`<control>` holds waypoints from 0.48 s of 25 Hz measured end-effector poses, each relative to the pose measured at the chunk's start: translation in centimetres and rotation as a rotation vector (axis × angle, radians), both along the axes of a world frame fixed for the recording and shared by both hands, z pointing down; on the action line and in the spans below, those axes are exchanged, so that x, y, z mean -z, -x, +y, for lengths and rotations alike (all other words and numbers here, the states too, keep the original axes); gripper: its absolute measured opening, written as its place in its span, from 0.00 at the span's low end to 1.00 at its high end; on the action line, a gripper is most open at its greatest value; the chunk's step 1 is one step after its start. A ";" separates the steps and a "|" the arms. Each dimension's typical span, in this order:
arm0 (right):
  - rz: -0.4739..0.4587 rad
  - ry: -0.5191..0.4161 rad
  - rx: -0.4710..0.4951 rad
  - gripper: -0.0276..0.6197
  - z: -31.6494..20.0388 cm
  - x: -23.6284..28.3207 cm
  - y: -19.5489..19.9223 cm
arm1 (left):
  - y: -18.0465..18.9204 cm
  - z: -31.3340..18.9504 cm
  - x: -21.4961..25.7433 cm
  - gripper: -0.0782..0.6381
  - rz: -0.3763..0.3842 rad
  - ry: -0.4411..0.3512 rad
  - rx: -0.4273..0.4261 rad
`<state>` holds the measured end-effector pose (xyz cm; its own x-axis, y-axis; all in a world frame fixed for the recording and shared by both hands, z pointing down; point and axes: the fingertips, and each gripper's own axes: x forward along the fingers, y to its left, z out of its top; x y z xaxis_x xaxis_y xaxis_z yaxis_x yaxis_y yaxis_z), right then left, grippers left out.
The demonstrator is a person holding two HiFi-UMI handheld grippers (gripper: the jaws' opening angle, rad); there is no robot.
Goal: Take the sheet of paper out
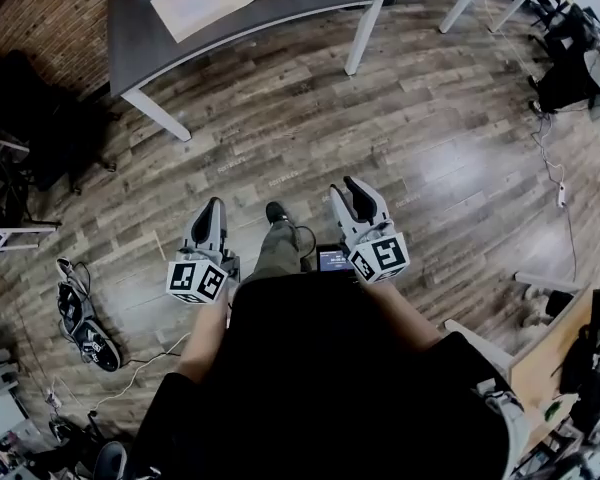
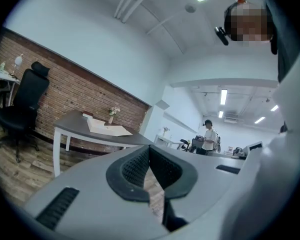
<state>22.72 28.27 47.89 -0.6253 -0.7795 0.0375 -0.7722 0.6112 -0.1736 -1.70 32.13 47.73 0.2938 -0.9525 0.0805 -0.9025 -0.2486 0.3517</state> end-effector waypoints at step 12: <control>0.072 -0.014 0.077 0.24 -16.6 1.3 7.3 | 5.7 -15.6 0.2 0.10 -0.002 -0.004 0.018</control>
<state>15.42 11.72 46.60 -0.6799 -0.7296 0.0736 -0.7327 0.6716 -0.1106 -7.45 16.57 47.57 0.2767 -0.9579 0.0772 -0.9075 -0.2340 0.3489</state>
